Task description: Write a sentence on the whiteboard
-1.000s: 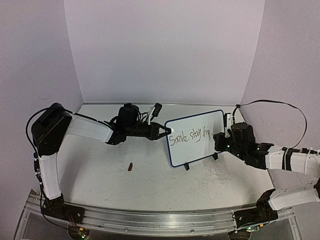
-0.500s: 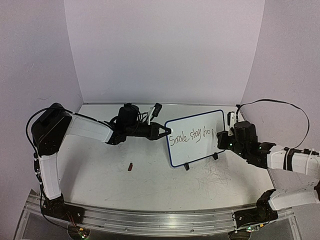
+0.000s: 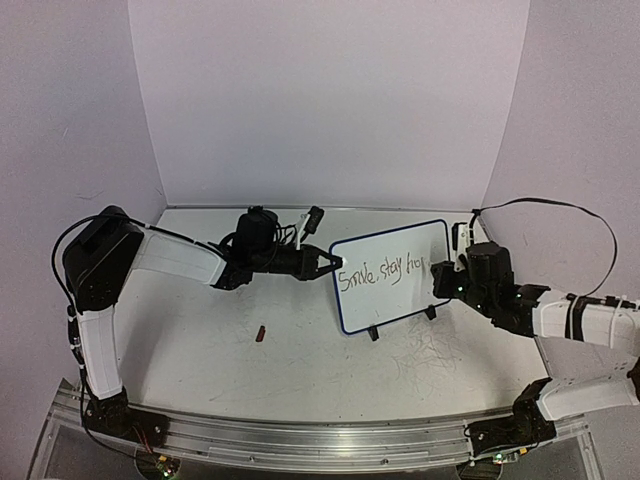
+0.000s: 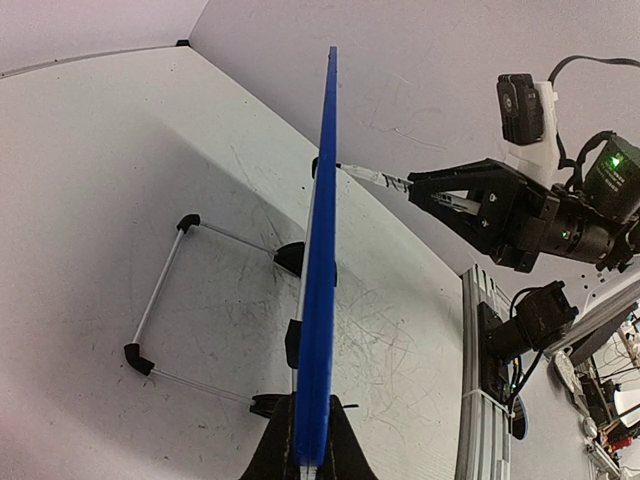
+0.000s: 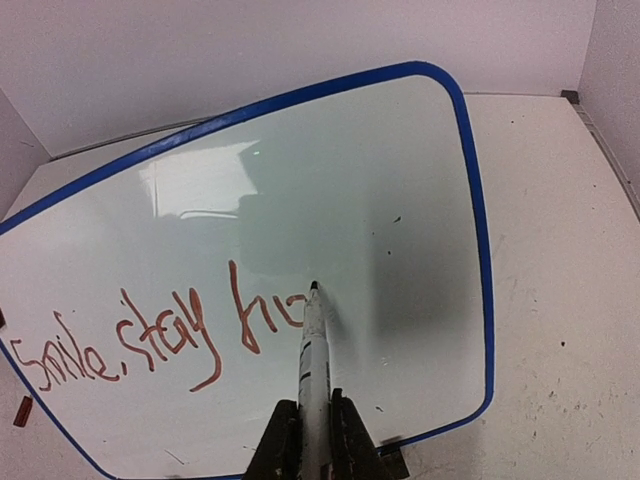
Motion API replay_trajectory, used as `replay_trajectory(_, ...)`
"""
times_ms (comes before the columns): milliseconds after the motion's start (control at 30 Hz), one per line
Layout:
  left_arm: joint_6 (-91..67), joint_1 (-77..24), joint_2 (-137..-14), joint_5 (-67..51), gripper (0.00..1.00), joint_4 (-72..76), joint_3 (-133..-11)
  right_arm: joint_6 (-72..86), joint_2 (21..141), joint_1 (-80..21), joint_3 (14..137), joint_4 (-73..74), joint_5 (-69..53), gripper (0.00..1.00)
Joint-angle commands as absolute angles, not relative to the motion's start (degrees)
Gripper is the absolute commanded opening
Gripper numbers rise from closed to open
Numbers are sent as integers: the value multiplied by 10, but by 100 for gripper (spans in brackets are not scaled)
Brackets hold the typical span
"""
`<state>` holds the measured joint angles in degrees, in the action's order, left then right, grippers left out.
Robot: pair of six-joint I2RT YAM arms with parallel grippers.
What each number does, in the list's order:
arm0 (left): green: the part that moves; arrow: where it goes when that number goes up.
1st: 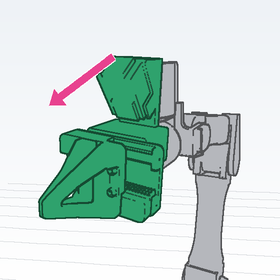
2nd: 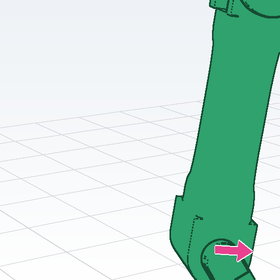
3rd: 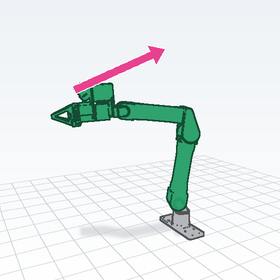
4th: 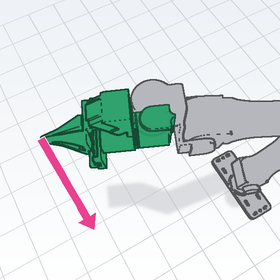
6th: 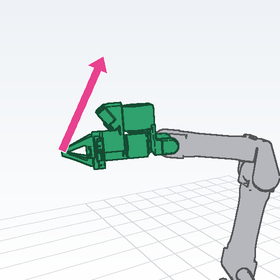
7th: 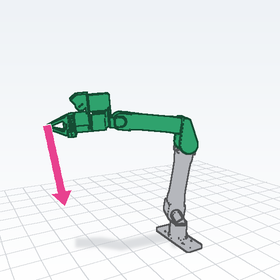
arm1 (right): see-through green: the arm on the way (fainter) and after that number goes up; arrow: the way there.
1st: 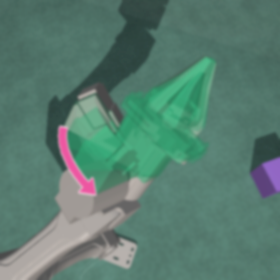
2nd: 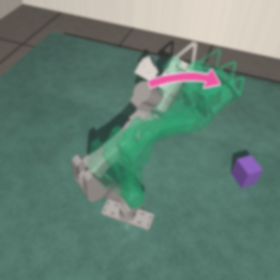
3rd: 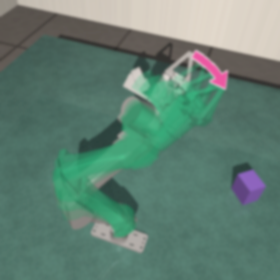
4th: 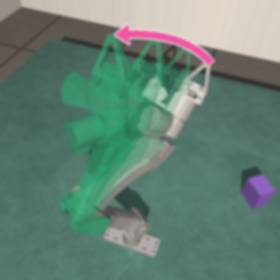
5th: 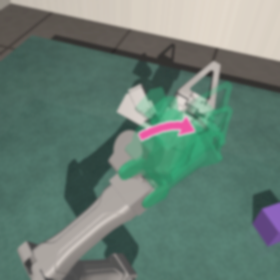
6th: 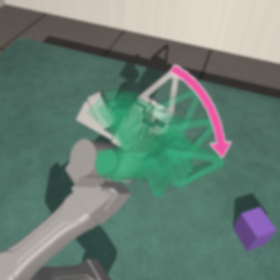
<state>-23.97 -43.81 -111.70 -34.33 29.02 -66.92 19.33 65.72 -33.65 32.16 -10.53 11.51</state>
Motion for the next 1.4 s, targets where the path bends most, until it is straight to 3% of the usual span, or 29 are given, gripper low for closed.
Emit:
replay_trajectory(0,-239,-435,-1095,-345,0,273,-662,195,676,-333,345,-119,114,0)
replay_trajectory(800,-241,-435,-1100,-348,0,275,-667,262,680,-334,313,-29,74,0)
replay_trajectory(1367,-241,-435,-1096,-347,0,276,-664,221,641,-326,368,-75,105,0)
